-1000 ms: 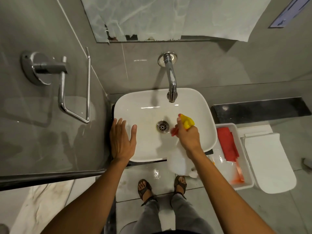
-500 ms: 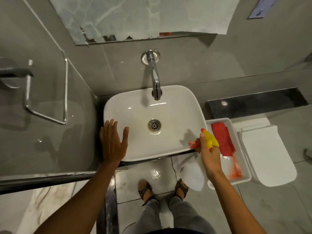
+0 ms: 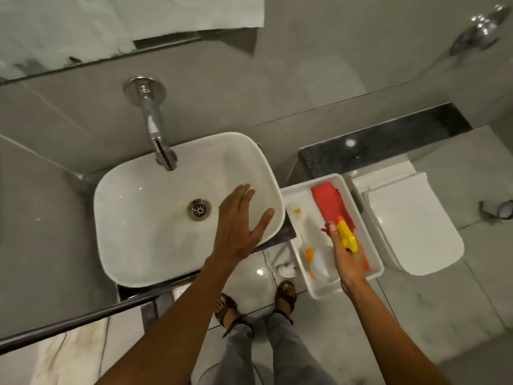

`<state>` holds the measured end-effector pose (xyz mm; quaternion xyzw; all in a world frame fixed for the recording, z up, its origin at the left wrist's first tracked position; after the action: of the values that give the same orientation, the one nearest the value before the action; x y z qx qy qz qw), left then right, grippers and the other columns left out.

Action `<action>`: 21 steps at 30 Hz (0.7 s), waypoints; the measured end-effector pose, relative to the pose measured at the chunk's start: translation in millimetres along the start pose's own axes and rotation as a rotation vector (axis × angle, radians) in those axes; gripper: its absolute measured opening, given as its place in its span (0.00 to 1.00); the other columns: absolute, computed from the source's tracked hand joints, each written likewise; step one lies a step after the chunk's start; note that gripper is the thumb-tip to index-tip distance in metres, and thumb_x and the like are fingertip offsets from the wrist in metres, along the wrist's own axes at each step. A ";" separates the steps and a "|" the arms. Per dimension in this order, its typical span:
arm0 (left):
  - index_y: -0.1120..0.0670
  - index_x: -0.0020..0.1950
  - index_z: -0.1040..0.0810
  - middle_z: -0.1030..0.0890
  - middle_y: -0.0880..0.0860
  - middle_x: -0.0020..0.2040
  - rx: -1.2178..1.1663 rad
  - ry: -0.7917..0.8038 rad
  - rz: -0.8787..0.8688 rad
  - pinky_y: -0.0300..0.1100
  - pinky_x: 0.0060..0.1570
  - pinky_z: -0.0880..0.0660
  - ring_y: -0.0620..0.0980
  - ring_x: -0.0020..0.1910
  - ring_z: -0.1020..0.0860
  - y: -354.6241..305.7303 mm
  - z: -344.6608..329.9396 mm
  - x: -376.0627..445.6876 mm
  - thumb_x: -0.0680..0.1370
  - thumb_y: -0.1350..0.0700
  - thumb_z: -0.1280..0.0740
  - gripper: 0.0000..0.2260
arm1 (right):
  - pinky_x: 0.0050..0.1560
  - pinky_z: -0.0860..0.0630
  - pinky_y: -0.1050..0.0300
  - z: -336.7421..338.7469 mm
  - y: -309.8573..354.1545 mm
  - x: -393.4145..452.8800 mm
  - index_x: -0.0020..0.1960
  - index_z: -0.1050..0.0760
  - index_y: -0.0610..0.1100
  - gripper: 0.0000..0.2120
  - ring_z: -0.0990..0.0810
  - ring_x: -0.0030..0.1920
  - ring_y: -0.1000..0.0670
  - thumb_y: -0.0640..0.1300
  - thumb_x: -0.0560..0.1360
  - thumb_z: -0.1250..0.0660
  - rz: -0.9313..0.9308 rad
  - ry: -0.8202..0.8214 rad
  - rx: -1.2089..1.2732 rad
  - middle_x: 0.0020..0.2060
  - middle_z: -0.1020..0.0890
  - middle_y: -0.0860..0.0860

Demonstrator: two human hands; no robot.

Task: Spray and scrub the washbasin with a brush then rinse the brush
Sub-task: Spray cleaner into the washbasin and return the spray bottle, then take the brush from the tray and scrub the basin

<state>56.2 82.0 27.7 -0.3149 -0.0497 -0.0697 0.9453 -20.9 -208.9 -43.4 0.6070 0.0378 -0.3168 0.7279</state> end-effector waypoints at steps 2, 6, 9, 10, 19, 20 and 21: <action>0.58 0.79 0.28 0.30 0.57 0.82 -0.008 0.040 -0.029 0.53 0.82 0.35 0.56 0.82 0.31 -21.2 -21.4 12.4 0.84 0.36 0.37 0.32 | 0.65 0.25 0.56 15.6 -19.6 16.2 0.56 0.18 0.71 0.14 0.18 0.58 0.66 0.69 0.72 0.27 -0.055 -0.059 0.057 0.54 0.15 0.68; 0.58 0.83 0.33 0.34 0.57 0.85 -0.001 0.105 -0.058 0.55 0.83 0.37 0.56 0.85 0.36 -42.3 -57.6 25.5 0.84 0.35 0.36 0.36 | 0.66 0.22 0.46 37.3 -52.7 48.0 0.65 0.18 0.54 0.29 0.16 0.60 0.52 0.64 0.68 0.21 -0.099 -0.080 0.127 0.57 0.13 0.56; 0.57 0.87 0.40 0.42 0.55 0.88 0.032 0.192 -0.073 0.58 0.85 0.41 0.54 0.88 0.44 -46.1 -83.5 26.6 0.84 0.35 0.39 0.38 | 0.65 0.21 0.46 48.4 -71.7 71.0 0.61 0.15 0.50 0.26 0.15 0.58 0.49 0.60 0.67 0.18 -0.106 -0.089 0.125 0.53 0.12 0.53; 0.57 0.88 0.43 0.45 0.54 0.89 0.049 0.210 -0.082 0.58 0.85 0.43 0.53 0.89 0.48 -45.0 -87.5 26.3 0.84 0.34 0.40 0.39 | 0.65 0.20 0.45 50.6 -77.9 77.5 0.60 0.15 0.49 0.26 0.14 0.57 0.47 0.59 0.66 0.18 -0.113 -0.101 0.135 0.52 0.12 0.52; 0.54 0.89 0.51 0.54 0.50 0.90 0.187 0.229 -0.077 0.54 0.87 0.50 0.47 0.89 0.57 -34.7 -97.5 26.3 0.86 0.32 0.45 0.40 | 0.66 0.21 0.47 58.2 -143.7 110.1 0.60 0.14 0.45 0.28 0.14 0.57 0.47 0.55 0.64 0.15 -0.260 -0.301 0.333 0.53 0.11 0.51; 0.54 0.89 0.51 0.55 0.49 0.90 0.191 0.230 -0.071 0.53 0.87 0.51 0.46 0.89 0.58 -35.4 -97.2 26.2 0.86 0.32 0.45 0.40 | 0.66 0.21 0.46 58.9 -147.3 109.8 0.61 0.15 0.44 0.30 0.14 0.57 0.47 0.55 0.63 0.15 -0.266 -0.312 0.339 0.54 0.12 0.50; 0.53 0.89 0.51 0.56 0.49 0.90 0.195 0.234 -0.066 0.53 0.87 0.51 0.46 0.89 0.58 -35.6 -97.0 26.1 0.86 0.32 0.45 0.39 | 0.66 0.21 0.45 58.8 -149.9 108.7 0.62 0.16 0.44 0.32 0.14 0.58 0.47 0.55 0.63 0.14 -0.263 -0.313 0.339 0.55 0.12 0.50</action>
<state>81.0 -7.2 -25.1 -0.2093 0.0440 -0.1316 0.9679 -29.7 -316.7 -204.8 0.6536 -0.0504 -0.5006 0.5654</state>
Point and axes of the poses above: each hand's wrist, its own x-axis towards the middle knuckle, its own z-axis out of the back of the hand, y = z × x, the point moved 8 cm from there along x, towards the middle knuckle
